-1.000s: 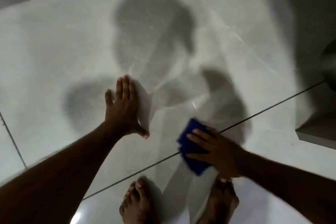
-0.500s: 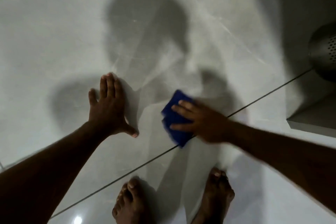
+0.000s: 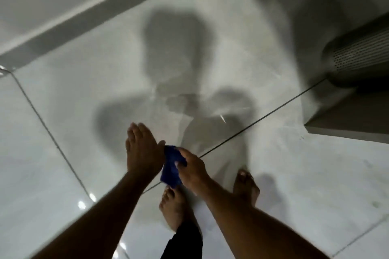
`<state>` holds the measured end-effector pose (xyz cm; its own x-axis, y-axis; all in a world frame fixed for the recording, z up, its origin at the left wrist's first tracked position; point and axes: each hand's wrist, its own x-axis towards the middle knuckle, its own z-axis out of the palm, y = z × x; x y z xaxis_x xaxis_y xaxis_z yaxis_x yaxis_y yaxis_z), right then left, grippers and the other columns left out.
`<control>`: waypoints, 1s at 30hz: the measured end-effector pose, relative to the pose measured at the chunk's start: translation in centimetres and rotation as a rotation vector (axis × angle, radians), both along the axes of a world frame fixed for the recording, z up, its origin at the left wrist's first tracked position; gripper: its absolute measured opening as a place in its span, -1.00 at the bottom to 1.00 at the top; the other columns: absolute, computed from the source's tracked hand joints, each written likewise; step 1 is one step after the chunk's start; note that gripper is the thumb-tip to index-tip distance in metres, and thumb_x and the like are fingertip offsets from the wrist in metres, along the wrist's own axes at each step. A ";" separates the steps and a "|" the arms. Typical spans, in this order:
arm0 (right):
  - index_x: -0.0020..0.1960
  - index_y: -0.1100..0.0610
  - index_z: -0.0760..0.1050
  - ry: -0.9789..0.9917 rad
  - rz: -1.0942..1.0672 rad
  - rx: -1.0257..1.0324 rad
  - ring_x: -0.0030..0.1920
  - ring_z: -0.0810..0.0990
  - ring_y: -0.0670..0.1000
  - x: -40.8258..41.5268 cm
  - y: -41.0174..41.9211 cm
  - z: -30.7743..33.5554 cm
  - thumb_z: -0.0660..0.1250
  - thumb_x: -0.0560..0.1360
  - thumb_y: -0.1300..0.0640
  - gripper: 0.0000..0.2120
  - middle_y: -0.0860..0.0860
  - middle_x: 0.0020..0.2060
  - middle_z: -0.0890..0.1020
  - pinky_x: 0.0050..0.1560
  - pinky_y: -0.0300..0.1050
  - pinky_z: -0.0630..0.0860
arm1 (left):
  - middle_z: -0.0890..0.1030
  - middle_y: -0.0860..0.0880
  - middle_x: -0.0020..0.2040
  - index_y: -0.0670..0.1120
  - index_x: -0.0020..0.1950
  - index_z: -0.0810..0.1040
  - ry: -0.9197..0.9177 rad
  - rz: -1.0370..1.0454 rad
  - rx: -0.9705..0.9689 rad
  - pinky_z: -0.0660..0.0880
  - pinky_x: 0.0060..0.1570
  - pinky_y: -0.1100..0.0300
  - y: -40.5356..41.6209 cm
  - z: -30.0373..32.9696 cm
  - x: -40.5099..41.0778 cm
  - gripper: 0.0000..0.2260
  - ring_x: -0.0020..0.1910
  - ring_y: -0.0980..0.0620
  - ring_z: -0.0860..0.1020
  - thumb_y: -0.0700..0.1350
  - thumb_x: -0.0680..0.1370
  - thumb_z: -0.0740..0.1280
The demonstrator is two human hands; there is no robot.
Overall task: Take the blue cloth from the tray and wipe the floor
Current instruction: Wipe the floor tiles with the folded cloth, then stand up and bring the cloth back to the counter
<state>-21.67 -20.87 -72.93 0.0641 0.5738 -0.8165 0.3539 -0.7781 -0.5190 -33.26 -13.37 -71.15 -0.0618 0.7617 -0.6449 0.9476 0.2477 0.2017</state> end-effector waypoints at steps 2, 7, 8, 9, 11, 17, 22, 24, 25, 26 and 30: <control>0.44 -0.02 0.33 0.029 -0.143 0.018 0.31 0.50 0.04 0.0 2.4 7.7 0.22 0.59 0.14 -0.57 0.04 0.35 0.53 0.35 -0.04 0.45 | 0.57 -0.15 0.10 -0.06 0.13 0.45 -0.179 0.239 -0.037 0.43 0.11 0.00 0.0 7.1 -0.8 -0.71 0.17 -0.15 0.47 0.14 0.61 0.20; 0.48 -0.08 0.25 0.057 -0.152 0.201 0.30 0.51 -0.01 1.7 5.1 33.6 0.20 0.61 0.10 -0.55 0.00 0.35 0.52 0.32 -0.05 0.48 | 0.67 0.15 -0.13 0.13 -0.15 0.66 -0.711 0.485 -0.217 0.41 -0.06 0.30 0.9 32.9 0.4 -0.51 -0.07 0.23 0.59 0.36 0.52 0.03; 0.50 -0.10 0.20 0.052 -0.126 0.262 0.30 0.51 -0.01 2.0 5.2 39.2 0.20 0.61 0.09 -0.52 0.00 0.36 0.52 0.31 -0.08 0.48 | 0.71 0.08 -0.06 0.13 -0.06 0.69 -0.810 0.464 -0.240 0.44 0.01 0.27 1.1 38.2 0.7 -0.47 0.00 0.19 0.63 0.41 0.50 0.05; 0.52 -0.12 0.12 0.048 -0.080 0.314 0.30 0.51 -0.02 2.2 5.1 43.8 0.19 0.61 0.07 -0.48 0.00 0.36 0.52 0.29 -0.12 0.48 | 0.72 0.01 0.02 0.09 0.05 0.68 -0.909 0.436 -0.261 0.48 0.10 0.20 1.1 42.8 1.3 -0.45 0.08 0.10 0.64 0.43 0.49 0.10; 0.55 -0.19 -0.08 0.022 -0.005 0.375 0.26 0.54 -0.02 2.6 5.1 53.2 0.16 0.61 -0.06 -0.39 -0.01 0.36 0.50 0.20 -0.19 0.48 | 0.69 -0.13 0.13 -0.07 0.21 0.61 -1.062 0.356 -0.277 0.51 0.21 0.05 1.5 51.7 2.0 -0.46 0.18 -0.06 0.62 0.30 0.47 0.26; 0.47 -0.28 0.00 -0.088 0.148 0.547 0.13 0.55 -0.11 6.5 3.9 72.4 0.01 0.53 -0.13 -0.48 -0.01 0.32 0.54 0.11 -0.19 0.49 | 0.65 -0.29 0.09 -0.16 0.18 0.59 -1.351 0.325 -0.137 0.62 -0.15 0.11 1.6 68.5 3.7 -0.78 0.02 -0.21 0.65 -0.13 0.57 0.34; 0.47 -0.07 0.20 -0.251 -0.212 0.702 0.36 0.41 -0.04 11.1 3.5 77.0 0.38 0.44 -0.16 -0.32 -0.08 0.41 0.42 0.32 0.06 0.47 | 0.67 -0.12 0.19 0.04 0.23 0.60 -1.473 0.261 -0.175 0.62 0.01 0.07 3.0 73.6 5.3 -0.77 0.18 -0.13 0.63 -0.10 0.59 0.32; 0.40 -0.06 0.30 0.092 -0.329 0.591 0.33 0.48 0.00 12.0 3.5 77.5 0.50 0.33 -0.15 -0.28 -0.04 0.38 0.47 0.27 0.13 0.52 | 0.65 -0.13 0.22 -0.01 0.31 0.53 -1.458 0.194 -0.201 0.61 0.05 0.06 3.4 74.7 6.7 -0.71 0.20 -0.14 0.62 -0.04 0.60 0.30; 0.32 -0.05 0.39 0.244 -0.376 0.584 0.22 0.58 0.03 12.6 3.6 77.7 0.52 0.33 -0.11 -0.37 0.01 0.28 0.57 0.17 0.11 0.60 | 0.65 -0.13 0.22 -0.04 0.34 0.51 -1.433 0.160 -0.197 0.62 0.05 0.05 3.5 75.2 7.7 -0.69 0.19 -0.13 0.62 -0.02 0.60 0.29; 0.25 -0.03 0.45 0.309 -0.408 0.608 0.11 0.66 0.05 13.1 3.5 77.8 0.53 0.35 -0.05 -0.48 0.03 0.16 0.65 0.06 0.07 0.65 | 0.66 -0.11 0.20 -0.04 0.34 0.50 -1.386 0.126 -0.156 0.62 0.05 0.04 3.5 75.6 8.8 -0.68 0.18 -0.12 0.63 0.00 0.60 0.28; 0.13 0.06 0.52 0.216 -0.555 0.686 -0.05 0.71 0.02 16.4 3.8 78.2 0.49 0.42 0.16 -0.68 0.06 -0.01 0.70 -0.15 -0.06 0.68 | 0.72 0.02 0.04 0.04 0.19 0.58 -1.183 0.167 0.180 0.64 -0.06 0.08 4.2 76.3 13.1 -0.75 0.01 0.02 0.69 0.00 0.53 0.40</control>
<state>-5.28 -17.11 5.27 0.3614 0.8708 -0.3334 -0.1386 -0.3034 -0.9427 -20.15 -9.20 5.19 0.3890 0.8854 -0.2544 0.1122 0.2285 0.9671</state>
